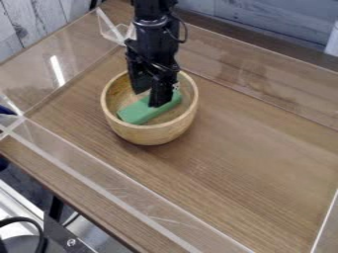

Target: Put the green block in the brown bowl

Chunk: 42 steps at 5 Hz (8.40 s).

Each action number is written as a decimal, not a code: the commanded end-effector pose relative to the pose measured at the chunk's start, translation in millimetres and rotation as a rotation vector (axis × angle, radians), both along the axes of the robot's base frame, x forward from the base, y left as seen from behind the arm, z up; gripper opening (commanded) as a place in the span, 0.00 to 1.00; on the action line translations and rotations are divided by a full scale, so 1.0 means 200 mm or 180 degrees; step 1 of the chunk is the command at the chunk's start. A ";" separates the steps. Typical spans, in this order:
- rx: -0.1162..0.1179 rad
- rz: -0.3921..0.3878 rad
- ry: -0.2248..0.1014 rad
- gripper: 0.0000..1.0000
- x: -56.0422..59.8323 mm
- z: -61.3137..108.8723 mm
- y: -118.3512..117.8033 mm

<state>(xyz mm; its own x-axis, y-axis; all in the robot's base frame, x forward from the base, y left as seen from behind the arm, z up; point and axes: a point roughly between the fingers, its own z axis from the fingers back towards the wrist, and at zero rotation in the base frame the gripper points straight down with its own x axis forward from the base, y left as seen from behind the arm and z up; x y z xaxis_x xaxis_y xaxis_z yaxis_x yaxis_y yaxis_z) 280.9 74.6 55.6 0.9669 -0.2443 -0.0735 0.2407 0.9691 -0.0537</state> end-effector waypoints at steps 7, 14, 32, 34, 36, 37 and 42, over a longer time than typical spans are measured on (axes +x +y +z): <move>-0.0006 0.0139 -0.0526 0.00 0.03 0.42 0.07; -0.0057 0.0121 -0.0489 0.00 0.02 0.27 0.12; -0.0299 -0.0055 -0.0472 0.00 0.04 0.29 0.12; -0.0313 -0.0078 -0.0475 0.00 0.03 0.29 0.12; -0.0333 -0.0097 -0.0454 0.00 0.03 0.29 0.12; -0.0348 -0.0108 -0.0436 0.00 0.03 0.28 0.11; -0.0406 -0.0128 -0.0366 0.00 0.02 0.26 0.11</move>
<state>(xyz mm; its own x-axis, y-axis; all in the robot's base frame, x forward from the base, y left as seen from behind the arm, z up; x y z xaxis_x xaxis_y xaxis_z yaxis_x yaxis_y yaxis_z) 277.5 92.3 93.0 0.9577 -0.2865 0.0283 0.2868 0.9413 -0.1780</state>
